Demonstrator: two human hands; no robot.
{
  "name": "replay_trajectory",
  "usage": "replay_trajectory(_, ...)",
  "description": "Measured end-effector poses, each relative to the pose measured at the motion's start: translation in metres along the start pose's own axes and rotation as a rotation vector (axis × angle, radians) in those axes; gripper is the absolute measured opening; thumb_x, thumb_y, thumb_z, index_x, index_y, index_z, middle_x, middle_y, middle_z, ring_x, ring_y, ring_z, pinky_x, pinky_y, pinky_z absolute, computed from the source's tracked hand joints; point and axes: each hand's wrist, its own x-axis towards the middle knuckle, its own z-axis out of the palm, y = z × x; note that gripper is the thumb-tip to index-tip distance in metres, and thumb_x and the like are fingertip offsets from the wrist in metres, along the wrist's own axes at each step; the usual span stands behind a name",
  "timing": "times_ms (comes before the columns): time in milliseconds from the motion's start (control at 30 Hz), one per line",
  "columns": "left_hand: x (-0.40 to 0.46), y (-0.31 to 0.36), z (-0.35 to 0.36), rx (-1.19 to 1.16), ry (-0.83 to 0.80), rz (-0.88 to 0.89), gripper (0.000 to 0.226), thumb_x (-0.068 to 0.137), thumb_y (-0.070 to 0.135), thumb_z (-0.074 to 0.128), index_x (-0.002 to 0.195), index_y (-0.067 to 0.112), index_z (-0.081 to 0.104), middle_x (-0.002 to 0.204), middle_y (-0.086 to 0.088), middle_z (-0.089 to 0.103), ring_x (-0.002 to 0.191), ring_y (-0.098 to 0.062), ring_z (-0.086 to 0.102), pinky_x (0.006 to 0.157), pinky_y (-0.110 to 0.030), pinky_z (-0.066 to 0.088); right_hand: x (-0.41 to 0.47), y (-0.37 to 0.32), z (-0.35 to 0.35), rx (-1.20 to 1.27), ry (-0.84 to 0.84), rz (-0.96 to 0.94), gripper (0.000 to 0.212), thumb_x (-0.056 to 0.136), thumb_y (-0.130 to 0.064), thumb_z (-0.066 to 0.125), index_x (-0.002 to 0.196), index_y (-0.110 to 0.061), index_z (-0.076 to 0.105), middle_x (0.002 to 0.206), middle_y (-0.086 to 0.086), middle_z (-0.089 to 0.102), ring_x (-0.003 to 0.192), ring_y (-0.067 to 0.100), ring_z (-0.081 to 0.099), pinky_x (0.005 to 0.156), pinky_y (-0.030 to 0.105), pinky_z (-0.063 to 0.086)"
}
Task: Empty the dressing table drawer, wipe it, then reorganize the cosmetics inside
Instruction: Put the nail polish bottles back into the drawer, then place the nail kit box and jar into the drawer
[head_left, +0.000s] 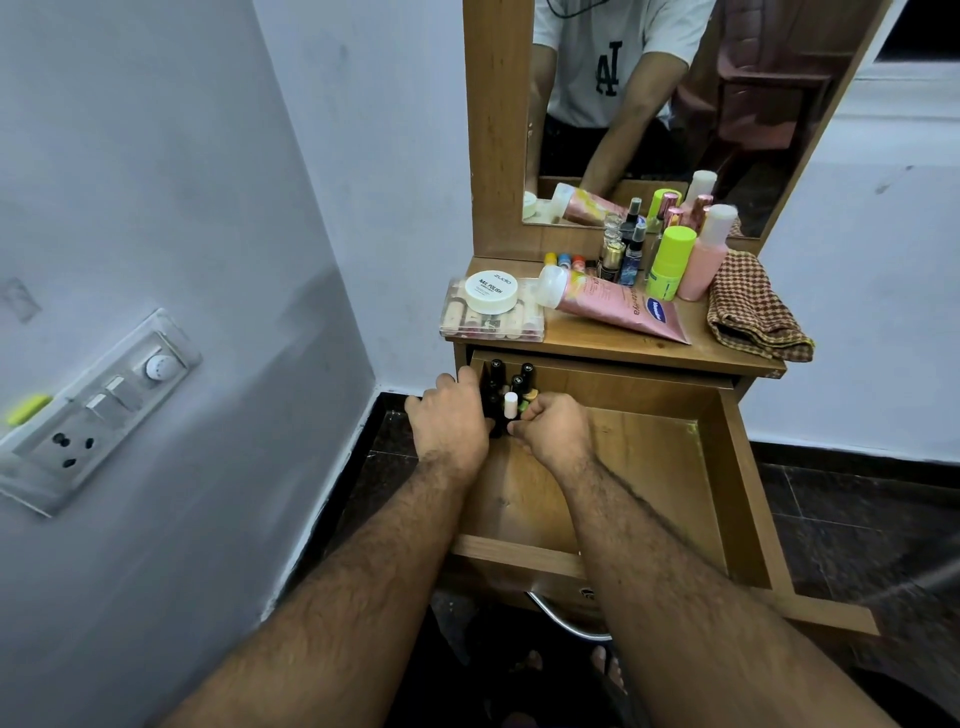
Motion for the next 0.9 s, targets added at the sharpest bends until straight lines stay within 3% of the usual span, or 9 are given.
replay_trajectory(300, -0.006, -0.001, -0.01, -0.022, 0.004, 0.016, 0.054, 0.082, 0.052, 0.071, 0.12, 0.02, 0.049, 0.114, -0.004, 0.06, 0.104, -0.026, 0.06, 0.084, -0.04, 0.043, -0.009, 0.0, -0.019, 0.004, 0.002, -0.022, 0.02, 0.072, -0.011, 0.084, 0.065, -0.017, 0.065, 0.074, 0.002, 0.071, 0.077, 0.02, 0.071, 0.07, 0.044, 0.062)
replay_trajectory(433, -0.01, -0.006, -0.02, -0.089, 0.023, 0.094, 0.041, 0.087, 0.051, 0.066, 0.115, 0.024, 0.055, 0.113, -0.002, 0.061, 0.107, -0.024, 0.057, 0.088, -0.04, 0.044, -0.017, -0.003, -0.039, 0.009, 0.031, -0.07, 0.015, 0.075, -0.014, 0.08, 0.067, -0.017, 0.069, 0.075, -0.002, 0.073, 0.076, 0.015, 0.071, 0.07, 0.041, 0.062)
replay_trajectory(667, -0.032, 0.0, -0.044, -0.305, 0.019, 0.163, 0.021, 0.094, 0.039, 0.061, 0.109, 0.024, 0.065, 0.108, 0.001, 0.063, 0.099, -0.02, 0.06, 0.081, -0.034, 0.049, -0.042, -0.005, -0.064, -0.026, 0.045, -0.129, 0.017, 0.073, -0.022, 0.082, 0.066, -0.018, 0.066, 0.066, -0.003, 0.071, 0.07, 0.017, 0.07, 0.07, 0.04, 0.061)
replay_trajectory(900, -0.057, 0.011, -0.054, -0.486, 0.005, 0.149, 0.01, 0.092, 0.034, 0.065, 0.098, 0.026, 0.066, 0.102, 0.005, 0.063, 0.09, -0.016, 0.06, 0.072, -0.029, 0.045, -0.072, 0.001, -0.088, -0.117, 0.085, -0.166, 0.019, 0.077, -0.029, 0.079, 0.067, -0.021, 0.065, 0.066, -0.006, 0.067, 0.071, 0.016, 0.065, 0.064, 0.027, 0.05)
